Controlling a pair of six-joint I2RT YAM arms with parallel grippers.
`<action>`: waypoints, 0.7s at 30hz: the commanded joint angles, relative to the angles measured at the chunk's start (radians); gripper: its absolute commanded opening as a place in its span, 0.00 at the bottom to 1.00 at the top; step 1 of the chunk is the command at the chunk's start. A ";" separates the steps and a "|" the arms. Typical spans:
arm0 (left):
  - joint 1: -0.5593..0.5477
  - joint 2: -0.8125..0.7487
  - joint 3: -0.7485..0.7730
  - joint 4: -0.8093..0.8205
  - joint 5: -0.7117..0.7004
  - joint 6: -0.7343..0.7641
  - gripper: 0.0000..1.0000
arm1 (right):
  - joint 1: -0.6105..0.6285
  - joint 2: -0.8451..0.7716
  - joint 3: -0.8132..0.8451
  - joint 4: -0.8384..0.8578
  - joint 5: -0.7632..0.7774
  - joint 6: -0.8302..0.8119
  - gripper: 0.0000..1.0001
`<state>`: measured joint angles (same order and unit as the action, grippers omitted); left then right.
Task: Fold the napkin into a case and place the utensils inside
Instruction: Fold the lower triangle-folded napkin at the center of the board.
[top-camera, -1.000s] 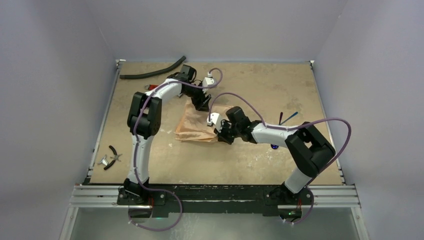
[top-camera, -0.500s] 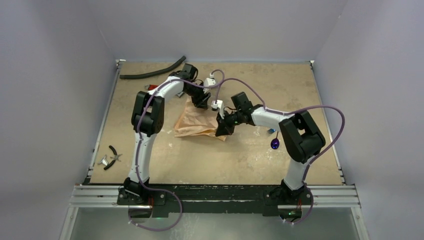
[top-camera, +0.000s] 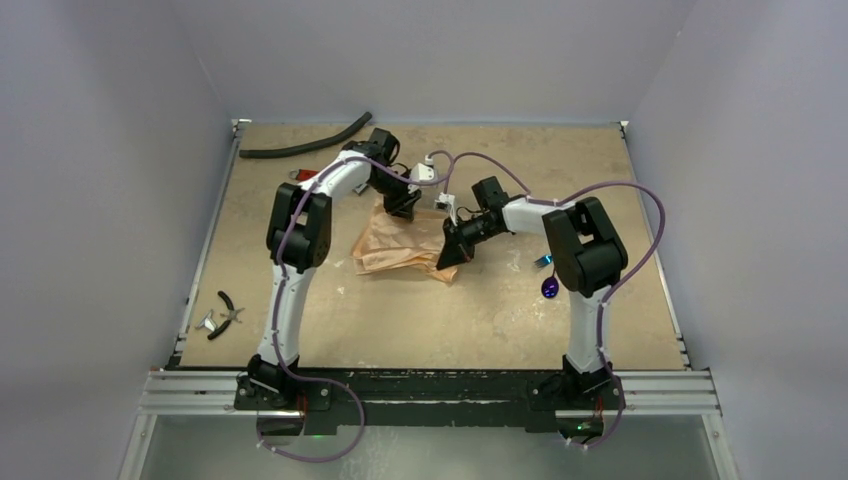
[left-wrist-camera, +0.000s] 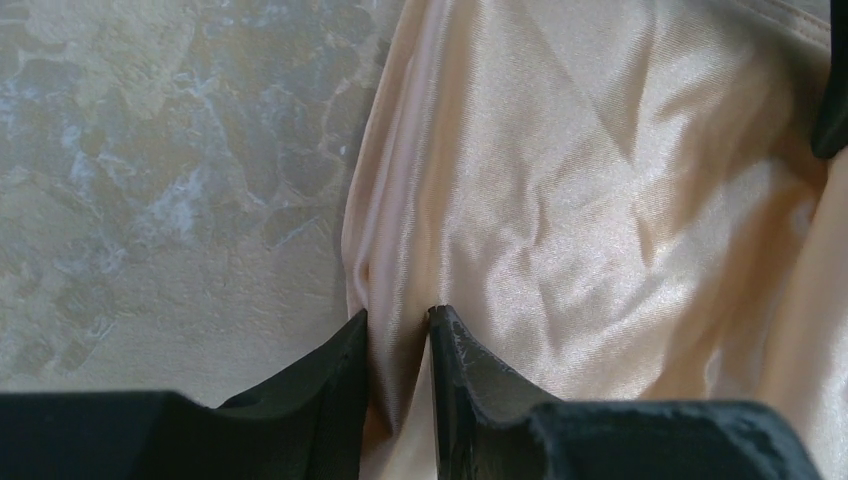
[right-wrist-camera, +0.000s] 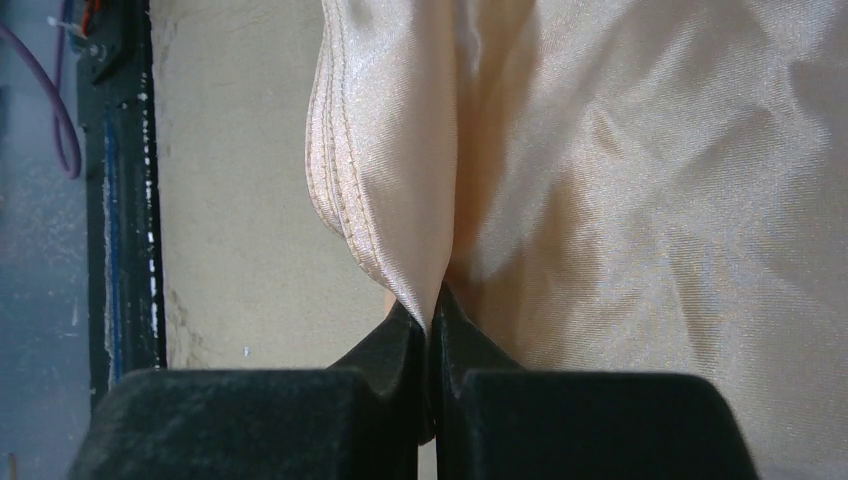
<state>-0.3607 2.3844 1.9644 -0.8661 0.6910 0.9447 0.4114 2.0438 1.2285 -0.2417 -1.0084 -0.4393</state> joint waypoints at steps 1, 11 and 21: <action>-0.020 0.075 -0.015 -0.152 -0.046 0.067 0.24 | -0.023 -0.005 0.018 0.018 -0.095 0.026 0.00; -0.034 0.075 -0.047 -0.231 -0.039 0.150 0.18 | -0.061 0.036 -0.012 0.271 -0.160 0.311 0.00; -0.024 0.008 -0.045 -0.162 -0.050 0.100 0.47 | -0.063 0.093 -0.049 0.193 0.008 0.314 0.00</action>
<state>-0.3828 2.3764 1.9488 -0.9867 0.7250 1.0740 0.3523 2.1323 1.1961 0.0025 -1.1011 -0.1188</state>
